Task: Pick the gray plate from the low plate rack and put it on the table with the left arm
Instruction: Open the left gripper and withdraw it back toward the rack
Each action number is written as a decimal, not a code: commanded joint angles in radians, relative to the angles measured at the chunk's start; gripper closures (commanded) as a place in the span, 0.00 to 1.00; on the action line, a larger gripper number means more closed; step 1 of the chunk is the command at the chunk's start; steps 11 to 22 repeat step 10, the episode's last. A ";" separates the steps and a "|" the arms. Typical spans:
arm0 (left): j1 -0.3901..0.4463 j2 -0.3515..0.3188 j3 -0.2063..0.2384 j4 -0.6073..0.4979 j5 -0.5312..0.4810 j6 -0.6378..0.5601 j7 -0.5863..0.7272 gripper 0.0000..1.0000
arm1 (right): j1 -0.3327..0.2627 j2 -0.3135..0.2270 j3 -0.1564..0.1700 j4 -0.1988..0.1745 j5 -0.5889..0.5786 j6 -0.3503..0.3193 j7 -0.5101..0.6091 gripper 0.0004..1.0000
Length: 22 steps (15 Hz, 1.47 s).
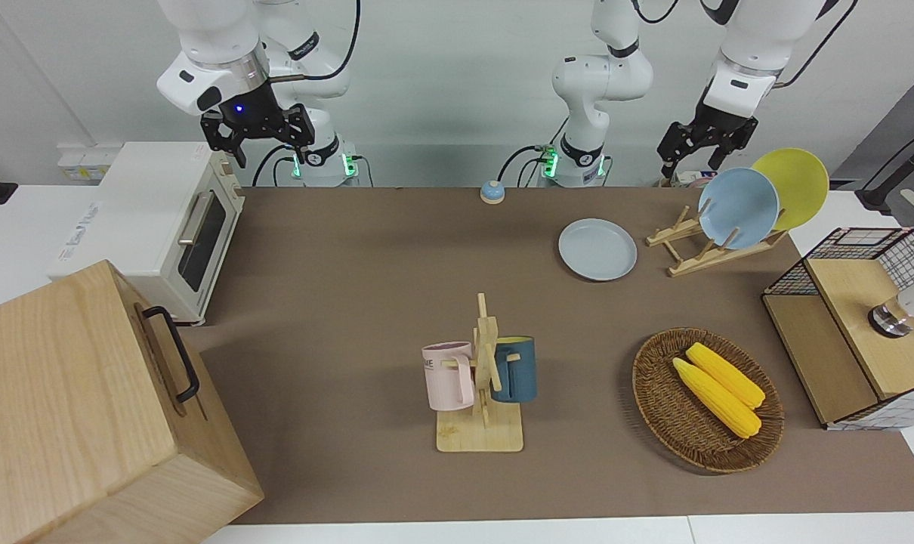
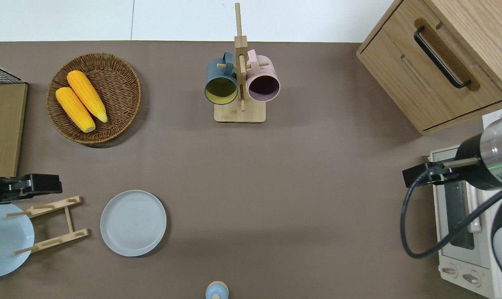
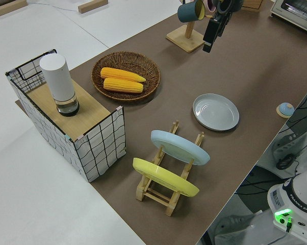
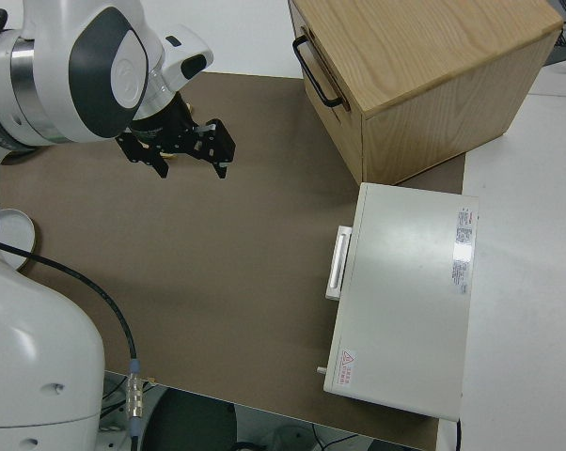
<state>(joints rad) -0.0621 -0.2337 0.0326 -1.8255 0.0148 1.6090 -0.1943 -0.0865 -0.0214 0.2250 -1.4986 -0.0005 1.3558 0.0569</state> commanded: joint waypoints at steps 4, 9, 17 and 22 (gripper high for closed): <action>-0.012 0.005 -0.002 0.029 0.007 -0.054 0.004 0.00 | -0.015 -0.005 0.007 0.006 0.004 -0.015 -0.003 0.01; -0.010 0.010 -0.020 0.028 0.024 -0.054 -0.005 0.00 | -0.015 -0.005 0.007 0.006 0.004 -0.015 -0.003 0.01; -0.010 0.011 -0.022 0.028 0.024 -0.054 -0.007 0.00 | -0.015 -0.005 0.007 0.006 0.004 -0.015 -0.003 0.01; -0.010 0.011 -0.022 0.028 0.024 -0.054 -0.007 0.00 | -0.015 -0.005 0.007 0.006 0.004 -0.015 -0.003 0.01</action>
